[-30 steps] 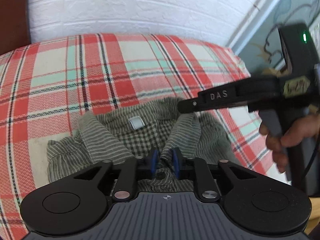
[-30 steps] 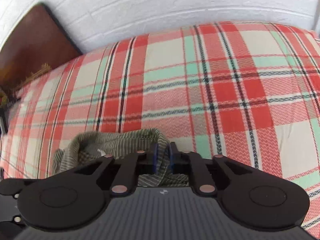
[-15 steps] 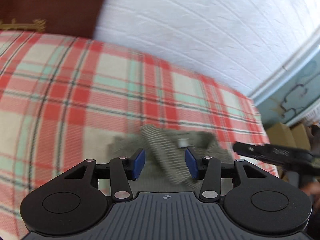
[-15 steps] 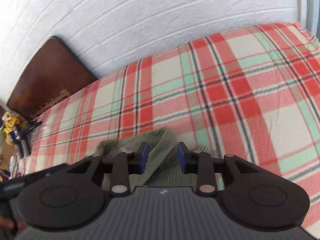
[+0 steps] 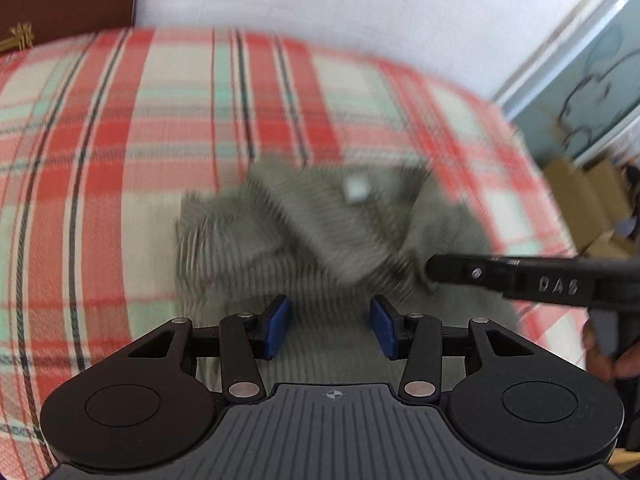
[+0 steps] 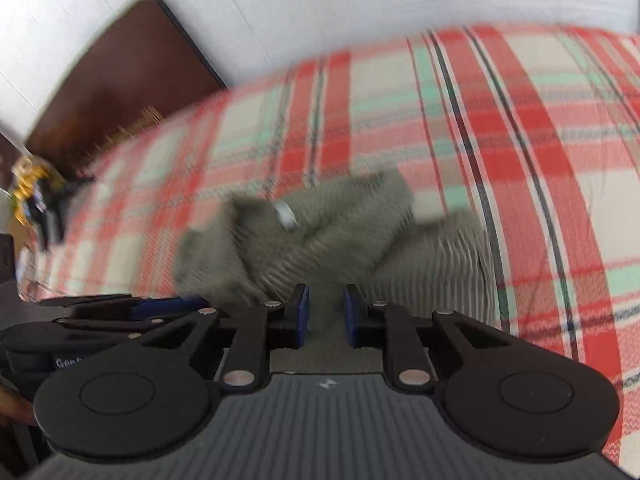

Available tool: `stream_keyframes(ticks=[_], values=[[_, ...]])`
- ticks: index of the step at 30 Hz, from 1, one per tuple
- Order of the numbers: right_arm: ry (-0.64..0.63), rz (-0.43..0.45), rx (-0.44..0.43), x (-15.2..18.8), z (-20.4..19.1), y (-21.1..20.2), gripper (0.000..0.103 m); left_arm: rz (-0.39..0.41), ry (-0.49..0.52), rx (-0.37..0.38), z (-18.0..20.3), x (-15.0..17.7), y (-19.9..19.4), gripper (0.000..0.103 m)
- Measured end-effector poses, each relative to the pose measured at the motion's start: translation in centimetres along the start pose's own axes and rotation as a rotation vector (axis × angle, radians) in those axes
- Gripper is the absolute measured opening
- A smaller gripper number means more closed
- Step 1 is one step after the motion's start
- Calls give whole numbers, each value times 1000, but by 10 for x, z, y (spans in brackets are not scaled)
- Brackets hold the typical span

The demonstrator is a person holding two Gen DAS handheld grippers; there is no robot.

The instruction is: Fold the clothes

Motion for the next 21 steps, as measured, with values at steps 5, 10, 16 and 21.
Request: stream_keyframes(ticks=[5, 10, 16, 21], values=[[38, 54, -53, -4, 4, -26, 23, 64, -24, -11, -7, -1, -29, 60], [53, 105, -45, -13, 20, -58, 30, 117, -90, -63, -29, 1, -58, 76], [194, 86, 26, -4, 73, -59, 54, 52, -313, -15, -76, 28, -45, 78], [306, 37, 36, 13, 102, -55, 61, 33, -325, 27, -79, 34, -33, 82]])
Point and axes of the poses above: each gripper's, at about its wrist camera, not at the fingertips, and y roughly the way its jaws point, z to its right, x to its underside, the point moved 2 cm from there along y, roughly the way its jaws point, and after that the axes turned 8 degrees about y, right-handed, at the moved point
